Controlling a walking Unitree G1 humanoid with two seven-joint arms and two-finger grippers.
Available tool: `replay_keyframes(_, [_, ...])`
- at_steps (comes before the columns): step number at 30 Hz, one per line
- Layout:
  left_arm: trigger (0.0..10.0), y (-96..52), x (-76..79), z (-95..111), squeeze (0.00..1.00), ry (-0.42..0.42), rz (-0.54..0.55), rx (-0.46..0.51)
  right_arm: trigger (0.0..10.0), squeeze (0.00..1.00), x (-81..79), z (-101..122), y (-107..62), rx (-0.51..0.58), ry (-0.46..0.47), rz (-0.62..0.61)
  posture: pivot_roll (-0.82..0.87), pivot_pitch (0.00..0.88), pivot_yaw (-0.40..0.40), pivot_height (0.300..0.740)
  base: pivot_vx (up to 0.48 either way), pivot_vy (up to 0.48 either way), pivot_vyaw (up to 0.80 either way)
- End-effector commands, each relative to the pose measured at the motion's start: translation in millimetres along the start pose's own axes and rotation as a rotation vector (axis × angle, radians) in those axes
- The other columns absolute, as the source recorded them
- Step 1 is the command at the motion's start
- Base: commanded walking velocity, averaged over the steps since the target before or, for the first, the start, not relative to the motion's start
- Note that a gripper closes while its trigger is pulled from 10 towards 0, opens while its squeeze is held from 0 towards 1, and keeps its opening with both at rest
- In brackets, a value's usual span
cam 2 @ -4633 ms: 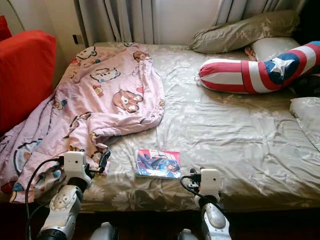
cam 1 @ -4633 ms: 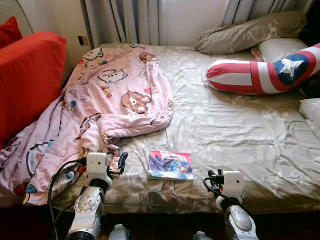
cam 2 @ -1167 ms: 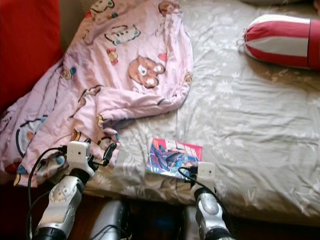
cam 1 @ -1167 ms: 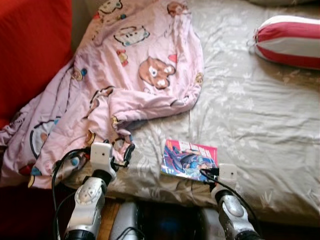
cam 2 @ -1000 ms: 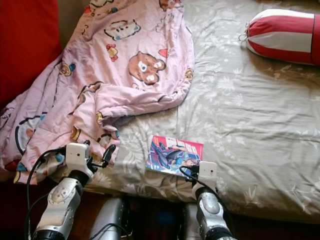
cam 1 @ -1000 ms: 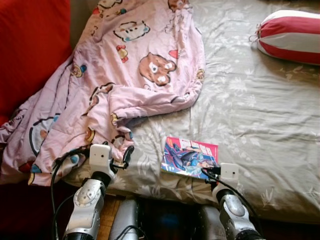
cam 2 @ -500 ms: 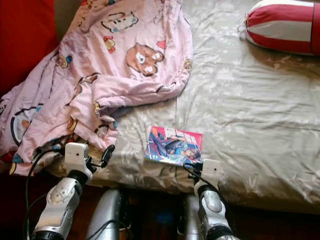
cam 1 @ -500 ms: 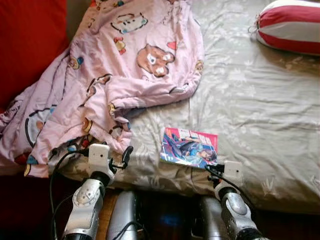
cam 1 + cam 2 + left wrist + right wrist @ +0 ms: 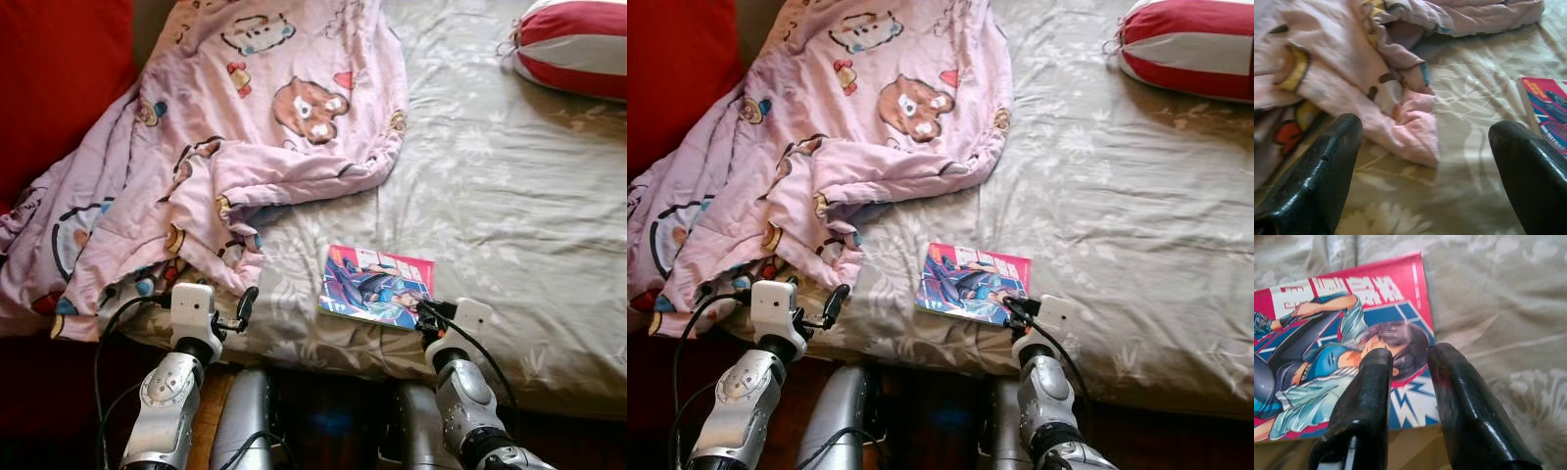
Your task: Clean up the room
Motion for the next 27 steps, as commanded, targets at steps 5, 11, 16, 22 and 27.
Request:
replay_keyframes(5, [10.0, -16.3, -16.2, -7.4, 0.0, 0.012, 0.036, -0.047, 10.0, 0.0, 10.9, -5.6, -2.5, -0.033, 0.058, -0.05, 0.21, 0.32, 0.072, 0.6, 0.0, 0.0, 0.0])
replay_keyframes(11, [10.0, -22.4, -18.1, -8.7, 0.0, 0.02, 0.04, -0.064, 10.0, 0.0, 13.2, -10.2, -4.3, -0.049, 0.085, -0.065, 0.22, 0.328, 0.082, 0.6, 0.0, 0.0, 0.0])
replay_keyframes(16, [10.0, -25.6, -17.2, -9.1, 0.0, 0.019, 0.036, -0.073, 10.0, 1.0, 15.5, -14.0, -6.5, -0.055, 0.11, -0.076, 0.23, 0.328, 0.087, 0.6, 0.0, 0.0, 0.0])
replay_keyframes(22, [10.0, -26.7, -18.0, -9.0, 0.0, 0.02, 0.035, -0.08, 10.0, 1.0, 15.6, -15.1, -7.5, -0.05, 0.125, -0.073, 0.23, 0.327, 0.089, 0.6, 0.0, 0.0, 0.0])
replay_keyframes(27, [10.0, -27.6, -18.9, -9.0, 0.0, 0.021, 0.035, -0.085, 10.0, 0.0, 19.0, -16.6, -8.8, -0.056, 0.116, -0.093, 0.23, 0.328, 0.09, 0.6, 0.0, 0.0, 0.0])
Point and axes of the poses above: a point about 5 cm out from each wrist's last joint towards the gripper, its own y axis pointing out of the wrist towards the gripper, its own z axis along the axis of the wrist's last joint, x = y × z, the point moved 2 cm from there along y, pointing out of the wrist towards the gripper, and after that the axes turned 5 degrees about y, right-handed, at the moved point
